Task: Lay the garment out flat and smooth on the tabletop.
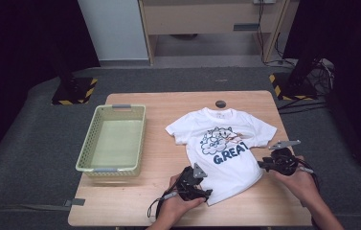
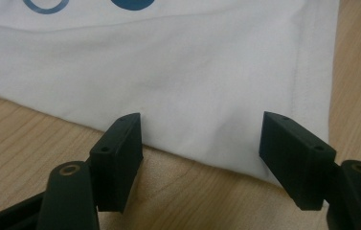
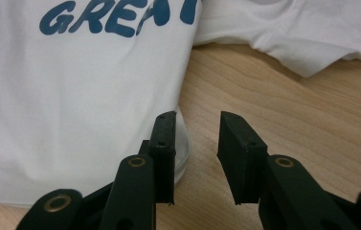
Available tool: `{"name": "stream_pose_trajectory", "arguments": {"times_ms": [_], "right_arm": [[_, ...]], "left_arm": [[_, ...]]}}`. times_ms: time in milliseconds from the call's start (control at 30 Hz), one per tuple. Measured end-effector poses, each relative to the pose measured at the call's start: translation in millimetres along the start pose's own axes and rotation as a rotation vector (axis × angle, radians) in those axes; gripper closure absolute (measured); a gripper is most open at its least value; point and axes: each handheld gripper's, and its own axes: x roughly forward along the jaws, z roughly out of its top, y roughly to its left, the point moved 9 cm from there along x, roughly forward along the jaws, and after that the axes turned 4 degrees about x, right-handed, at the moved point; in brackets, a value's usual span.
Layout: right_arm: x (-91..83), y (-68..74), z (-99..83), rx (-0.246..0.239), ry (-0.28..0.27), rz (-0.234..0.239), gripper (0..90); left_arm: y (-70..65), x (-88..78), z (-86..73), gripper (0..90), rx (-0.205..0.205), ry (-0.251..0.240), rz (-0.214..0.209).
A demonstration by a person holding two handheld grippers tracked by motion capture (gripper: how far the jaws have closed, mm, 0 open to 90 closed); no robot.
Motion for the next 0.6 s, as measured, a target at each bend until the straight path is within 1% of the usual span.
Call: {"name": "stream_pose_trajectory", "arguments": {"times_ms": [100,167,200,267,333,433,533,600], "right_arm": [[3.9,1.3,-3.8,0.007,0.021,0.020,68.2],[7.2,4.3,-7.0,0.015,0.037,0.037,70.8],[9.1,6.1,-8.1,0.014,0.040,0.050,73.0],[11.9,9.4,-10.0,0.013,0.049,0.061,77.9],[13.7,12.1,-10.3,0.005,0.053,0.071,83.0],[14.8,15.4,-10.1,-0.007,0.065,0.066,87.2],[15.9,17.5,-9.5,-0.020,0.065,0.051,88.0],[16.1,18.6,-9.2,-0.025,0.065,0.045,88.1]], "left_arm": [[0.1,0.4,0.3,31.1,0.006,0.001,0.004],[-0.5,0.8,0.3,31.4,0.020,0.003,0.005],[-1.3,1.3,0.5,31.7,0.031,0.001,0.006],[-2.5,2.1,0.7,33.2,0.061,0.003,0.015],[-4.3,2.8,1.3,35.3,0.082,0.004,0.020],[-6.8,2.9,3.0,42.5,0.095,0.003,0.012],[-8.0,3.8,5.1,51.1,0.109,-0.004,0.003],[-8.5,4.2,6.5,61.0,0.114,-0.004,-0.005]]}}
